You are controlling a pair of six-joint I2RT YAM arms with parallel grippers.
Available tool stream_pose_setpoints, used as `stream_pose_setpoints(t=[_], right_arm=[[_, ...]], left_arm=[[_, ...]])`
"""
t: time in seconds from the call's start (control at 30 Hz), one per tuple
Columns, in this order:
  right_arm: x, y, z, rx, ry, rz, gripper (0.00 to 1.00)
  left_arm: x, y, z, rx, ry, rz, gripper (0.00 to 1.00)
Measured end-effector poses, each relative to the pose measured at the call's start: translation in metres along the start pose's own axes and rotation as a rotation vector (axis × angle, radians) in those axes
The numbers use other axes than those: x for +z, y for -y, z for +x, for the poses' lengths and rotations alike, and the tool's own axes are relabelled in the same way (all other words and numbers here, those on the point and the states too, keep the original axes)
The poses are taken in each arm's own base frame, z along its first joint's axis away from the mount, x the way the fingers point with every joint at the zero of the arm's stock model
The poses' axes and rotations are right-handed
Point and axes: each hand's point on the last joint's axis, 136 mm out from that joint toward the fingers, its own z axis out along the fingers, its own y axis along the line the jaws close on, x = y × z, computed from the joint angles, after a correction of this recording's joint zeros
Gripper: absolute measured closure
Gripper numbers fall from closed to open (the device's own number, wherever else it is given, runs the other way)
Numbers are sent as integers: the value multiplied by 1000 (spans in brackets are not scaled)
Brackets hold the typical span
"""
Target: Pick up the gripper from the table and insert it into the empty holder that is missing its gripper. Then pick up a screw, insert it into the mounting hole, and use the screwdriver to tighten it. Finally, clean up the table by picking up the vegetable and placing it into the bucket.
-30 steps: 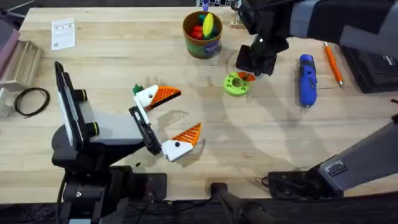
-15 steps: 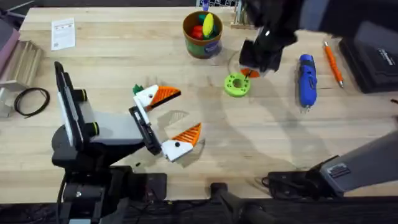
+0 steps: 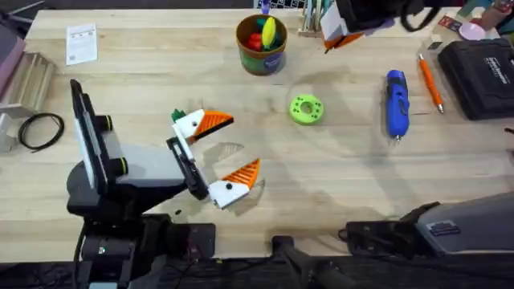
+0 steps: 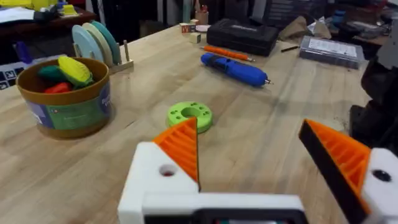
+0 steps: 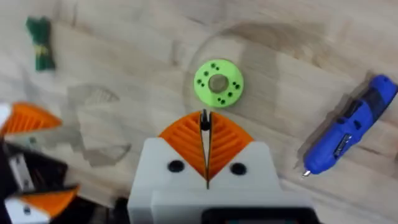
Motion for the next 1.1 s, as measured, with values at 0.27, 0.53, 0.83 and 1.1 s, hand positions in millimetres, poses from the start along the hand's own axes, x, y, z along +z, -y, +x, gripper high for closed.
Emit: stream_pose_setpoints(t=[0.27,0.53,0.83,1.1], right_arm=[[-25,-58,7,-322,14,-71,995],[-4,-121,11,-568,13,-132,995],[-13,-188,21,-883,124,-220,995],[-14,-223,30,-1114,184,-306,995]], left_arm=[[0,0,0,0,0,0,15],[0,0,0,0,0,0,15],[0,0,0,0,0,0,14],[0,0,0,0,0,0,15]])
